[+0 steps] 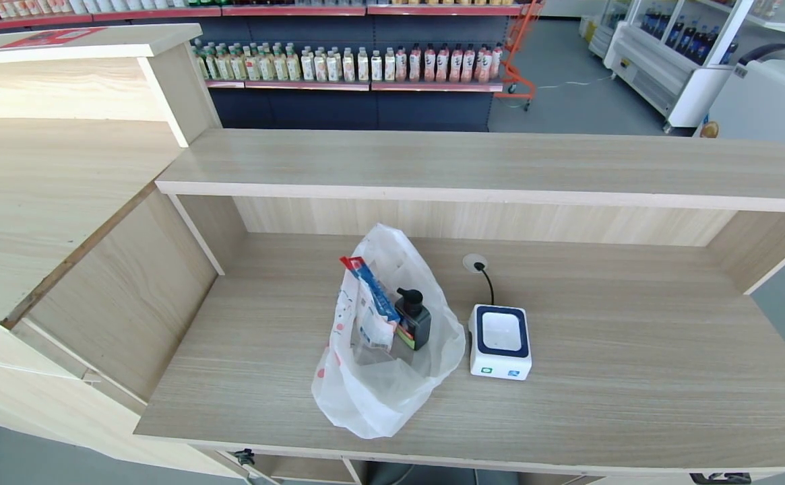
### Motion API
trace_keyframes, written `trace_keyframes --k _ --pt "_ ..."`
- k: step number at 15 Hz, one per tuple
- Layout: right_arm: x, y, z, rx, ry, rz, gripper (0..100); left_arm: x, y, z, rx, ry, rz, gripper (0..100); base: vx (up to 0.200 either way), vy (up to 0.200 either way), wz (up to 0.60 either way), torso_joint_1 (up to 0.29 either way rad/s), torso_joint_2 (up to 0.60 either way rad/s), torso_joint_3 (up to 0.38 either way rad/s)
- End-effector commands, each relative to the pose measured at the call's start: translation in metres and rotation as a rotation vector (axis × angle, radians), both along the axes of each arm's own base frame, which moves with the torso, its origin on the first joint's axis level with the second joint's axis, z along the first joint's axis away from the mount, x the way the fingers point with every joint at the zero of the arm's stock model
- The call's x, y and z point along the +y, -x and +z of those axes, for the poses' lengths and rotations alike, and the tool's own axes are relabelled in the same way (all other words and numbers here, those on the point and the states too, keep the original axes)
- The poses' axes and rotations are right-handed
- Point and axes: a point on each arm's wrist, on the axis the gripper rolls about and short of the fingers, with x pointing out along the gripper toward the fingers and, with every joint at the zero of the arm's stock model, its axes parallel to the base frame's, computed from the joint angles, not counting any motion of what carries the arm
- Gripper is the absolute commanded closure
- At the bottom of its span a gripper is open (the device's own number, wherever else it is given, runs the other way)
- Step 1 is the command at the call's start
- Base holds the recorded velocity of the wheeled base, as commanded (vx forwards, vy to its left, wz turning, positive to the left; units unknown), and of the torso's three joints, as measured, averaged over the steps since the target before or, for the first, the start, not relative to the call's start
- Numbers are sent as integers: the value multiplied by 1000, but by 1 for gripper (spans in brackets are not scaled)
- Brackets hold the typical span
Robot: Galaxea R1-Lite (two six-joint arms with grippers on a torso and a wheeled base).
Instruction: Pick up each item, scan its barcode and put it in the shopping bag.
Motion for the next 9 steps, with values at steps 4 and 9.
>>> trace_keyframes --k 4,9 --pt "0 0 0 5 1 -1 100 0 0 0 -1 -1 1 0 0 0 0 0 0 0" --pt "0 0 0 5 3 -1 100 0 0 0 -1 -6 -1 0 0 -120 0 2 1 2"
